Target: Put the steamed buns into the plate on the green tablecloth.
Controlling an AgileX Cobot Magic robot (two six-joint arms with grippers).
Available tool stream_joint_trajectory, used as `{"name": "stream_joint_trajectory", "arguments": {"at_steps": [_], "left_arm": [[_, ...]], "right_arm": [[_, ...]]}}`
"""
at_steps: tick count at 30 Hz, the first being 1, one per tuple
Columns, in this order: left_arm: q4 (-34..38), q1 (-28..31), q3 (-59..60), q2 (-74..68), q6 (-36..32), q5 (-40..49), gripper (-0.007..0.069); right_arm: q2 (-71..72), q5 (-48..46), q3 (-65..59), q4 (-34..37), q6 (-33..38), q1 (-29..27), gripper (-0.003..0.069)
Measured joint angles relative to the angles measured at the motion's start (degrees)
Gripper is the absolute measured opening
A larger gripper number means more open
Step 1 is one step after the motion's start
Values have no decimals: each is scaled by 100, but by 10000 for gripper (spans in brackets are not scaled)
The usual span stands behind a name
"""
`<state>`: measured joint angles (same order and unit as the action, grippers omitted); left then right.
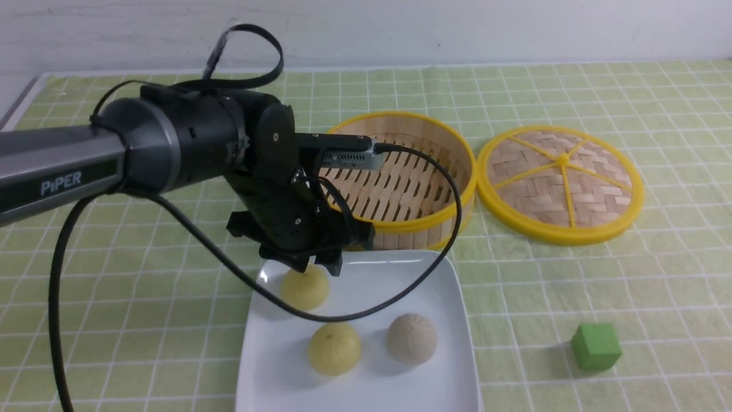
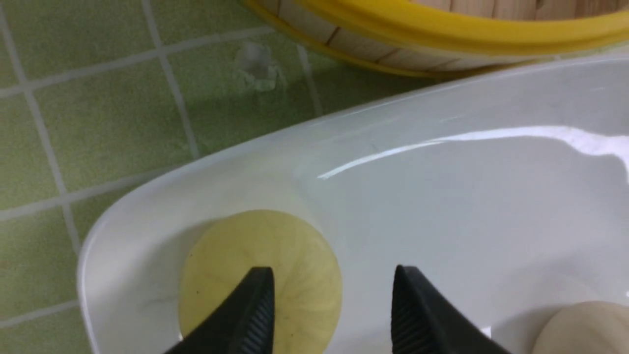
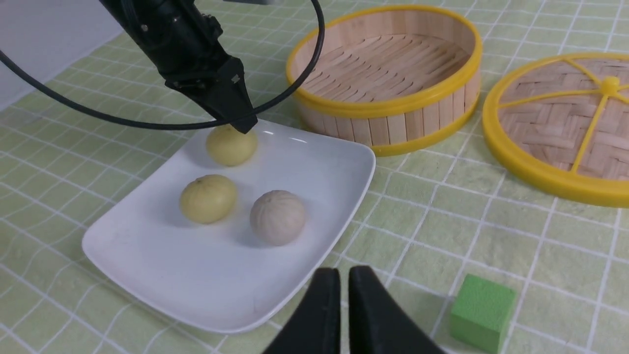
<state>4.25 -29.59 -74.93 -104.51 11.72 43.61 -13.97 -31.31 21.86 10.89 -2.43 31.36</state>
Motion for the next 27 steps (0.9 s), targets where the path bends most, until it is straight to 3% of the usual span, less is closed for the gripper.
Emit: {"name": "stream_joint_trajectory", "arguments": {"at_steps": [8, 13, 19, 27], "left_arm": [[-8, 0, -98, 6, 0, 17, 153], [-104, 0, -153, 87, 0, 130, 54], [-296, 0, -172, 410, 0, 471, 8], [-819, 0, -173, 1769, 0, 1193, 2]], "right_arm": [[488, 114, -154, -239, 0, -235, 59], [1297, 1074, -1111, -335, 0, -1424, 68], [1465, 1084, -2004, -657, 0, -2298, 80], [1465, 723, -2265, -999, 0, -2411, 90]]}}
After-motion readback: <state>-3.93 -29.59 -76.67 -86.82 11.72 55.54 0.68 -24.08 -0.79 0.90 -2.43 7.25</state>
